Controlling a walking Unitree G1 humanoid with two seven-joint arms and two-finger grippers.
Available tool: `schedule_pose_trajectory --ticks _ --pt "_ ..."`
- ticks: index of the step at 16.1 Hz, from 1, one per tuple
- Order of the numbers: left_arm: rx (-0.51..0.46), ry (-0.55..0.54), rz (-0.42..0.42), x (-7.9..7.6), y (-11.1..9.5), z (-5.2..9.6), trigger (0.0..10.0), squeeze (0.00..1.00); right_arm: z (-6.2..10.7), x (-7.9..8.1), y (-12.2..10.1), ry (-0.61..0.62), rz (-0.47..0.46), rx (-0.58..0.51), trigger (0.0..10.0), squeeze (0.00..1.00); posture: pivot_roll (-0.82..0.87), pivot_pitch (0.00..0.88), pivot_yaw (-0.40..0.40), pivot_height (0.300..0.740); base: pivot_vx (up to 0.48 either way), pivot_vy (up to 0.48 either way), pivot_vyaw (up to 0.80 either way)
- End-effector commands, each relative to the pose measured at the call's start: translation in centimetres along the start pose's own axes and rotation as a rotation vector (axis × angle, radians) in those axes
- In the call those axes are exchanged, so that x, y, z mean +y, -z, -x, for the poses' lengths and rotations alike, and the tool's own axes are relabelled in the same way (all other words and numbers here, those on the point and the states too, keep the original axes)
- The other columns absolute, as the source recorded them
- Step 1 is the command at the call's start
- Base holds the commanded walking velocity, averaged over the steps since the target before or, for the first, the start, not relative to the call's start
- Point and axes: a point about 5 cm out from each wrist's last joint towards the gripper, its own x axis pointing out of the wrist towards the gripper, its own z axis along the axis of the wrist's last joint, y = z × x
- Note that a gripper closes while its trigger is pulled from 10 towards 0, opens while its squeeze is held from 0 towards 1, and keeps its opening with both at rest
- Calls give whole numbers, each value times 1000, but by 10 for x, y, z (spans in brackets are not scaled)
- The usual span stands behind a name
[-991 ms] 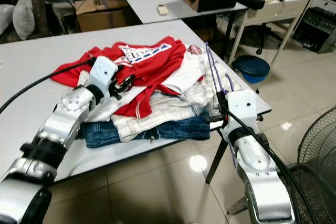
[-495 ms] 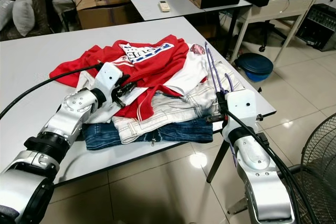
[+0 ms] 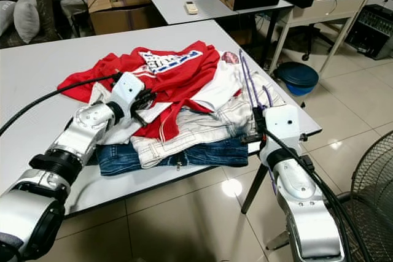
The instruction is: Hang hanger
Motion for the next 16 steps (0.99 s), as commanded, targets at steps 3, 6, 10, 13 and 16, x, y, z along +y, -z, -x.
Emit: schedule_pose_trajectory --ticks 3,6,10,13,16 --pt "3 -27 -29 6 -6 -3 0 0 -1 1 -3 -6 10 -17 10000 0 -57 0 38 740 0 0 0" --pt "-42 -58 -27 14 -16 -2 0 0 0 -1 -7 -28 20 -47 10000 0 -54 0 38 740 0 0 0" --pt "-179 -25 -18 27 -53 0 0 0 17 1 -25 -290 -22 -143 10000 0 -49 0 39 740 0 0 0" --pt "-274 -27 -28 45 -85 9 0 0 26 7 -29 -446 -18 -144 10000 0 -41 0 38 740 0 0 0" --pt "-330 -41 -67 57 -108 18 0 0 31 15 -27 -527 -30 -121 10000 0 -36 0 38 740 0 0 0"
